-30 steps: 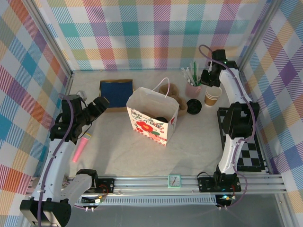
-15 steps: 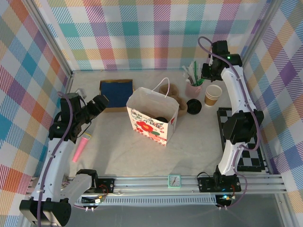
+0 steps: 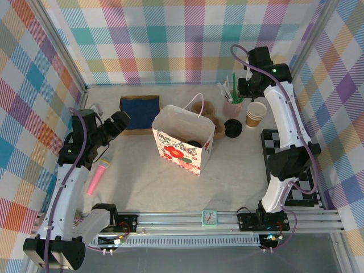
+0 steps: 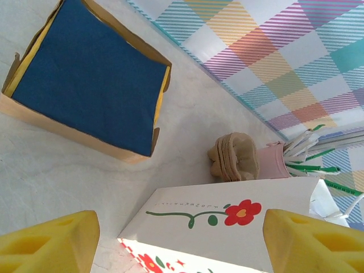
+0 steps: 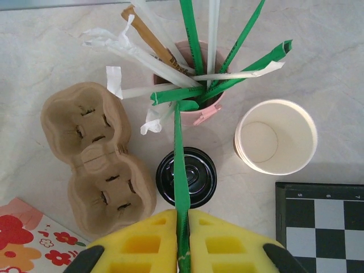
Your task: Pack the takeout coffee
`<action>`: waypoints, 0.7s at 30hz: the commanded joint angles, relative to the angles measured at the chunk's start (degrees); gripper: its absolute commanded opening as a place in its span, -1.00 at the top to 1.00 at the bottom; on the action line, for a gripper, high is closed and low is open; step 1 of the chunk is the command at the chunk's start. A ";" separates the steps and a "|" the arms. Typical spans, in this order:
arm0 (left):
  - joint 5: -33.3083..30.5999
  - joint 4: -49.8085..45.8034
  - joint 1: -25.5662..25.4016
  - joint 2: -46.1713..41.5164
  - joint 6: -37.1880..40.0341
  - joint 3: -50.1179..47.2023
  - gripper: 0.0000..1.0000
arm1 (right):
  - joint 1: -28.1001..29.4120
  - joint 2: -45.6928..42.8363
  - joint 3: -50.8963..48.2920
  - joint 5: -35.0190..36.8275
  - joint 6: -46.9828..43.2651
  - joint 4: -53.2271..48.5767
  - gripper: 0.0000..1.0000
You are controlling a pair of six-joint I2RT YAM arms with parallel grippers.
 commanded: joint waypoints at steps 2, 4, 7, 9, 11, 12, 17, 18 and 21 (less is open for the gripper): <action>-0.05 0.66 0.57 -0.41 0.98 2.13 -0.51 | 1.10 -2.72 4.02 1.03 -0.97 -2.73 0.73; -0.13 0.58 0.57 -0.41 1.08 2.29 -0.51 | 1.55 -3.25 5.38 1.34 -1.08 -3.41 0.74; -0.18 0.47 0.57 -0.19 1.24 2.48 -0.51 | 2.18 -4.42 6.83 1.47 -1.13 -4.10 0.77; -0.05 0.48 0.57 -0.12 1.21 2.57 -0.51 | 2.66 -5.34 7.38 1.39 -1.26 -4.56 0.76; -0.01 0.57 0.57 -0.13 1.23 2.65 -0.51 | 3.26 -6.26 7.66 1.39 -1.22 -4.78 0.76; -0.06 0.55 0.50 -0.18 1.21 2.66 -0.51 | 3.56 -6.72 7.75 1.39 -1.24 -4.76 0.76; 0.24 0.52 0.57 -0.28 1.21 2.85 -0.51 | 5.02 -8.40 9.30 1.74 -1.59 -5.61 0.76; 0.25 0.49 0.57 -0.33 1.12 2.85 -0.51 | 5.28 -8.76 9.65 1.74 -1.65 -5.85 0.76; 0.26 0.57 0.55 -0.36 0.99 2.92 -0.51 | 6.39 -9.96 10.25 1.61 -2.02 -6.31 0.76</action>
